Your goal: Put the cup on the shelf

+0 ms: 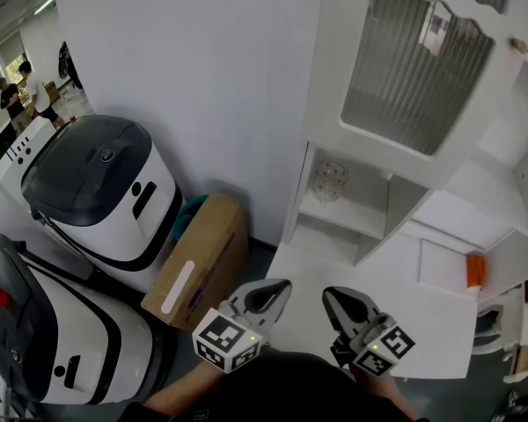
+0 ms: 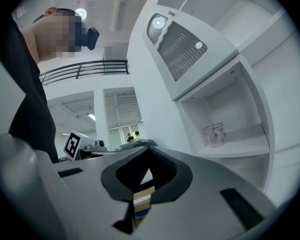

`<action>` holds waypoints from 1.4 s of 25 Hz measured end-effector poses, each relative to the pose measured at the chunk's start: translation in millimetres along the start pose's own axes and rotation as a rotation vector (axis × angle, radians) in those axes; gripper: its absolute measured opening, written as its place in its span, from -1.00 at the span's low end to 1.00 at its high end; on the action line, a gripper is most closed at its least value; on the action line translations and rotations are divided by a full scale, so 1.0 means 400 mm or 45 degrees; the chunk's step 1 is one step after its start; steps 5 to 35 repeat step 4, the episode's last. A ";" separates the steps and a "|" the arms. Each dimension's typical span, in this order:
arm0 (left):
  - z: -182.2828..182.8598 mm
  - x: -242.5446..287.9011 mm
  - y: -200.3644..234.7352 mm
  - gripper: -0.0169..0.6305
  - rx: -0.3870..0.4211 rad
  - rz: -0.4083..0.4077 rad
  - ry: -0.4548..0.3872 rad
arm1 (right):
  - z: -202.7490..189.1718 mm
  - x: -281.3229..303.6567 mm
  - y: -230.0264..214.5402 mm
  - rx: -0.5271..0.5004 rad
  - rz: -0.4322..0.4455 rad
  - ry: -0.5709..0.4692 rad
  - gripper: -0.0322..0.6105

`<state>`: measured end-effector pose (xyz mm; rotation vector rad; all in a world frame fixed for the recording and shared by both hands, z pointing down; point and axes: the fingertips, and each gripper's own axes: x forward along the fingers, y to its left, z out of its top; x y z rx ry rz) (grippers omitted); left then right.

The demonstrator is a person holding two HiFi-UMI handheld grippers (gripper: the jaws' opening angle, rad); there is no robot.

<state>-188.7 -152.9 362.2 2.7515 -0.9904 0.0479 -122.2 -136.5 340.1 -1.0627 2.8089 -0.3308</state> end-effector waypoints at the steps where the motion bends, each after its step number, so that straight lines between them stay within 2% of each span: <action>1: -0.001 -0.001 0.002 -0.94 -0.001 0.003 0.001 | -0.001 0.002 0.002 0.000 0.005 0.002 -0.85; 35: -0.002 -0.001 0.009 -0.94 -0.004 0.011 0.003 | -0.002 0.008 0.003 0.001 0.018 0.005 -0.85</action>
